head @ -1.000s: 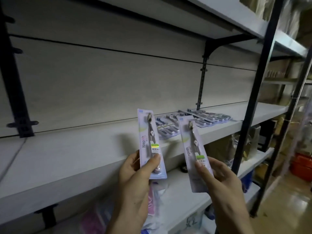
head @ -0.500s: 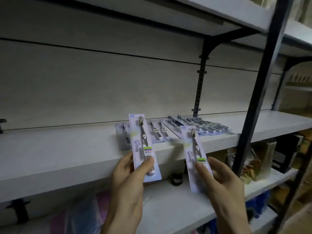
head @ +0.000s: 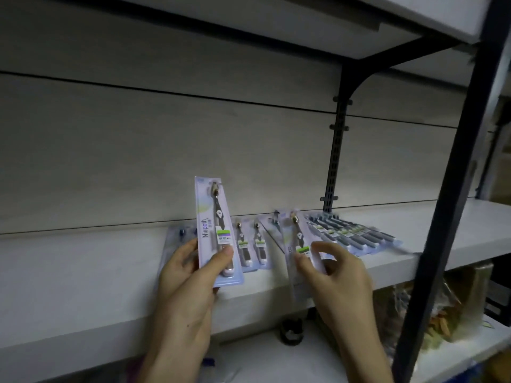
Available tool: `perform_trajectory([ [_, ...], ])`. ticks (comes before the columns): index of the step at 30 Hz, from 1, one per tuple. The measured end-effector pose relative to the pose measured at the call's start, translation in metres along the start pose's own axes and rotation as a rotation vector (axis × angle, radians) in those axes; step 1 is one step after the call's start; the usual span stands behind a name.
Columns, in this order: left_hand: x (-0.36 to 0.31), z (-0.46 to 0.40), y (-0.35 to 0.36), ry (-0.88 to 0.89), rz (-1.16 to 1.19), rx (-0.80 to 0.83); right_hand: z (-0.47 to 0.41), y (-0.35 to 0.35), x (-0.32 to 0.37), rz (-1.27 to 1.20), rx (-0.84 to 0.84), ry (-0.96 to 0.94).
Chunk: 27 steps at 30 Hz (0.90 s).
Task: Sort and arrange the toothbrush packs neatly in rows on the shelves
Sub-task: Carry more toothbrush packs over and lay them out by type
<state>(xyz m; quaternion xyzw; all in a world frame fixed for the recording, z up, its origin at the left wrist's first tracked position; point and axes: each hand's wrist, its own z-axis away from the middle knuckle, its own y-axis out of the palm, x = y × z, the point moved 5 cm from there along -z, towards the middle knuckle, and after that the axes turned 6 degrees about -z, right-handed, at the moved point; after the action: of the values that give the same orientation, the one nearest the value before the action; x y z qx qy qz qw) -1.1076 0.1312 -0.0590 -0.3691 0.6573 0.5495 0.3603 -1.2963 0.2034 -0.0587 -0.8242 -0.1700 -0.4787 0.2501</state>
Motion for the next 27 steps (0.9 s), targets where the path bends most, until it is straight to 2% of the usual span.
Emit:
perform_trajectory([
  [8, 0.008, -0.045, 0.006, 0.034, -0.06, -0.022, -0.049, 0.046, -0.005, 0.132, 0.107, -0.073],
  [14, 0.019, -0.062, 0.02, -0.016, -0.054, 0.0, -0.073, 0.065, -0.015, 0.16, 0.178, -0.101],
  [21, 0.027, -0.068, 0.018, -0.039, -0.041, -0.075, -0.09, 0.079, -0.02, 0.199, 0.321, -0.129],
  [27, 0.025, -0.072, 0.012, -0.027, 0.003, -0.132, -0.09, 0.094, -0.022, 0.082, 0.48, -0.092],
])
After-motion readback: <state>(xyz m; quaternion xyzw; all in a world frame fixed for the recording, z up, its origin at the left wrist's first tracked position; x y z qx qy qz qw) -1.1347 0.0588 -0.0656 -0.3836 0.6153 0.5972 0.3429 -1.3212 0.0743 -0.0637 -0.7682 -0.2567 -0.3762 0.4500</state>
